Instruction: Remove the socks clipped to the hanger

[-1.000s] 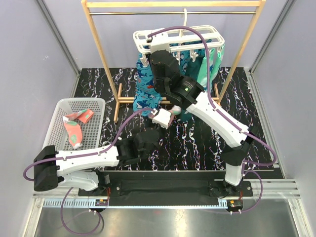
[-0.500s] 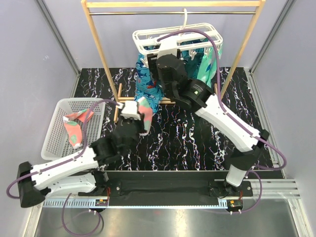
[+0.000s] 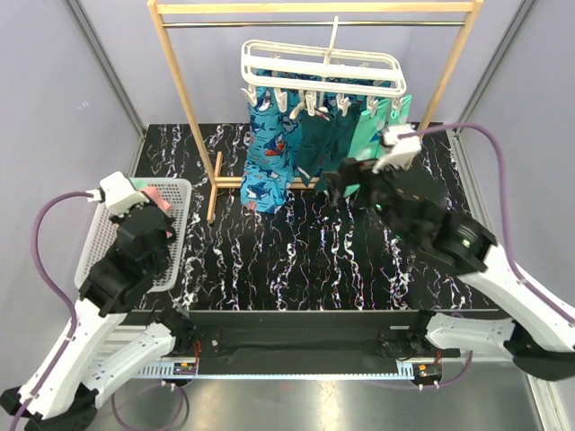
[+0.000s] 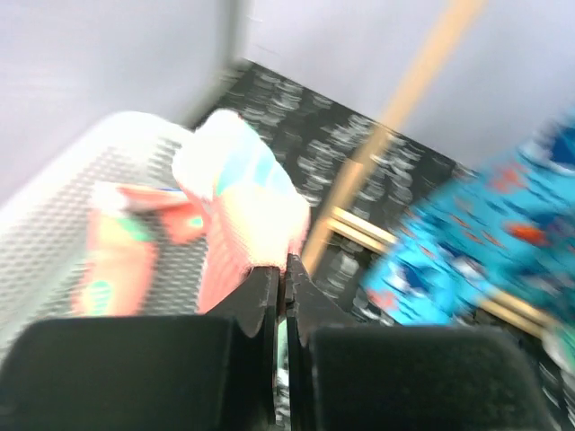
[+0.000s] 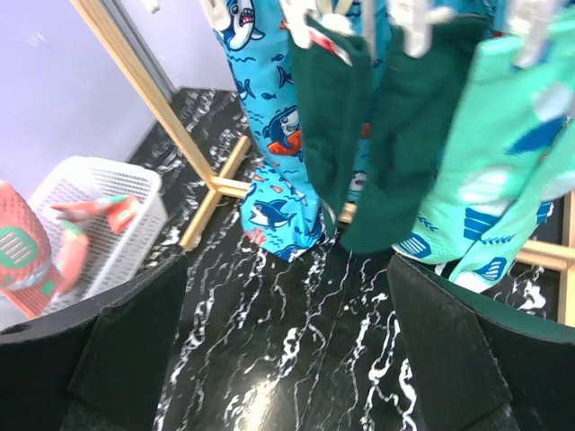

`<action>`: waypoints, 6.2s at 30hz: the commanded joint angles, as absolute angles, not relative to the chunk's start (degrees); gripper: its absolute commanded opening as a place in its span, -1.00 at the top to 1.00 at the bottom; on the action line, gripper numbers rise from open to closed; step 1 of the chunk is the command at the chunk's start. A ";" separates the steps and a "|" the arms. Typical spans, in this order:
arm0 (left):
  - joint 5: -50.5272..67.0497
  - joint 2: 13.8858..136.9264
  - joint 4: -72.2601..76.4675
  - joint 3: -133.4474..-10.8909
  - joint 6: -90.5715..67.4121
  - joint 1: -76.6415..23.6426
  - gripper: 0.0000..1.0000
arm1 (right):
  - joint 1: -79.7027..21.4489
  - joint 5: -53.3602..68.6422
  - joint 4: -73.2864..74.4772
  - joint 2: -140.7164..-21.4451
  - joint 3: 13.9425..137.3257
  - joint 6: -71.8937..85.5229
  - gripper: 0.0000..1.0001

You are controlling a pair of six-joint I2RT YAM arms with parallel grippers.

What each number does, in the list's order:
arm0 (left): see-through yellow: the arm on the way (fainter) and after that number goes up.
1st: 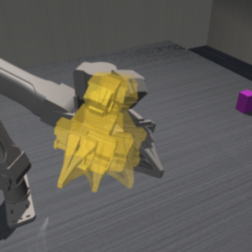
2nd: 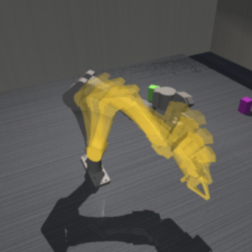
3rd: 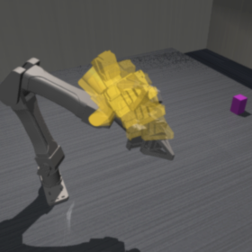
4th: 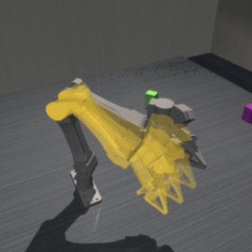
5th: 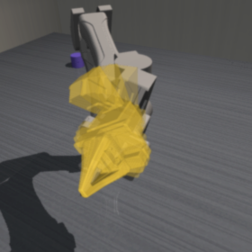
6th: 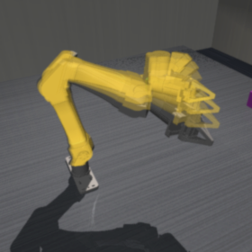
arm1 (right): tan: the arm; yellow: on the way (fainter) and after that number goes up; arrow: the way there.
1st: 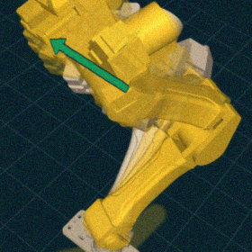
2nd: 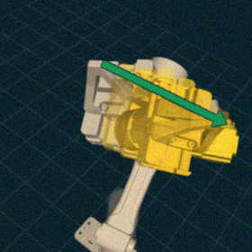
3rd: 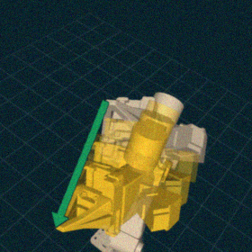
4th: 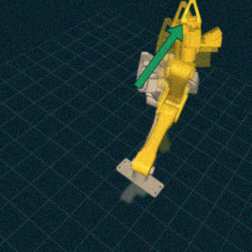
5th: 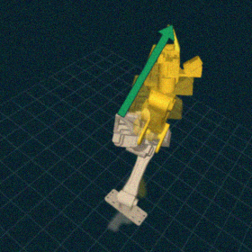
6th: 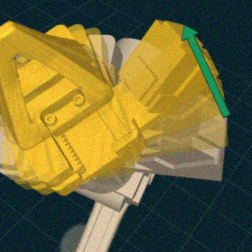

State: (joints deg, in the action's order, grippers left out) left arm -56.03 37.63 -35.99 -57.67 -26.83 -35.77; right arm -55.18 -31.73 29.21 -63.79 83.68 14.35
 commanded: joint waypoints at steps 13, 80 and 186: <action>-28.59 62.12 -37.97 -56.69 -25.41 5.70 0.80 | -55.46 -27.78 36.55 -42.72 72.60 22.23 -1.00; -9.66 80.95 15.03 -63.11 -9.41 -46.49 1.00 | -55.46 -32.86 46.59 -50.17 83.04 28.75 -0.83; -39.73 81.56 21.62 -60.56 4.57 -71.46 1.00 | -48.69 -52.12 33.31 -102.66 128.76 -6.86 1.00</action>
